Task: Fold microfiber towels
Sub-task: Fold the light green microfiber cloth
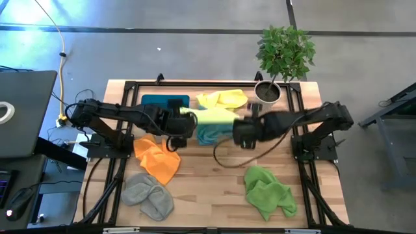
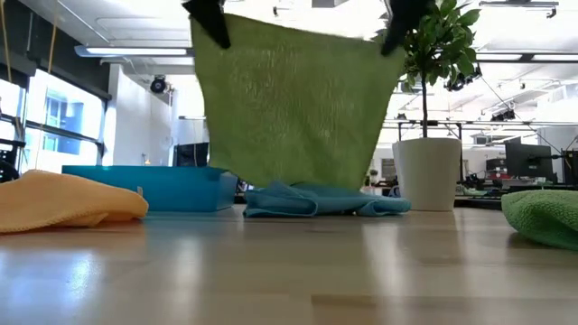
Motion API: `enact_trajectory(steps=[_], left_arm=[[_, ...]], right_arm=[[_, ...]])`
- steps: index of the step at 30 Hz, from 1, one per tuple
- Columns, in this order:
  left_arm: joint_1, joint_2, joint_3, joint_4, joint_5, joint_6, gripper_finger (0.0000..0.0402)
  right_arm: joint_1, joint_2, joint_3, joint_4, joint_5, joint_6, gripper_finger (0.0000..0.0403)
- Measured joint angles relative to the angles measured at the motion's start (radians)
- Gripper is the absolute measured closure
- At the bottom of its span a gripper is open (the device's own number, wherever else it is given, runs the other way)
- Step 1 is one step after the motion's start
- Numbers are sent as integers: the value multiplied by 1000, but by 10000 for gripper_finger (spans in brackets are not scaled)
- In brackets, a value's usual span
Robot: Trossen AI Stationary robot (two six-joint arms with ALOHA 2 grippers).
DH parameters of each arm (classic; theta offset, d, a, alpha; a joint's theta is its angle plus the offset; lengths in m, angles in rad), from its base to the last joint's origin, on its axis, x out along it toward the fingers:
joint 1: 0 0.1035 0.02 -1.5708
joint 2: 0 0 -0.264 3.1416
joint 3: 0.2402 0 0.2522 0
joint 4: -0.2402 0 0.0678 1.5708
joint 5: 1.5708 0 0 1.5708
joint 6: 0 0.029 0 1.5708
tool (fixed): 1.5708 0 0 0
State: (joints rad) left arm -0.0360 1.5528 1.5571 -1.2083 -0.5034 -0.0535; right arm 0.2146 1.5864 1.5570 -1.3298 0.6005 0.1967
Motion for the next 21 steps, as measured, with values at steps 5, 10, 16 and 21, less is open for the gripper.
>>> enact_trajectory(steps=[5, 10, 16, 21], left_arm=[[-102, 11, -96, 52, 142, -41, 401], [-192, 27, -192, 131, 171, -177, 401], [-268, 103, -239, 229, 186, -262, 401], [-311, 221, -253, 264, 231, -269, 401]], right_arm=[[112, 0, -187, 241, -96, 72, 403], [208, 0, -312, 469, -190, 148, 403], [277, 6, -375, 639, -273, 241, 403], [296, 33, -377, 713, -384, 262, 403]])
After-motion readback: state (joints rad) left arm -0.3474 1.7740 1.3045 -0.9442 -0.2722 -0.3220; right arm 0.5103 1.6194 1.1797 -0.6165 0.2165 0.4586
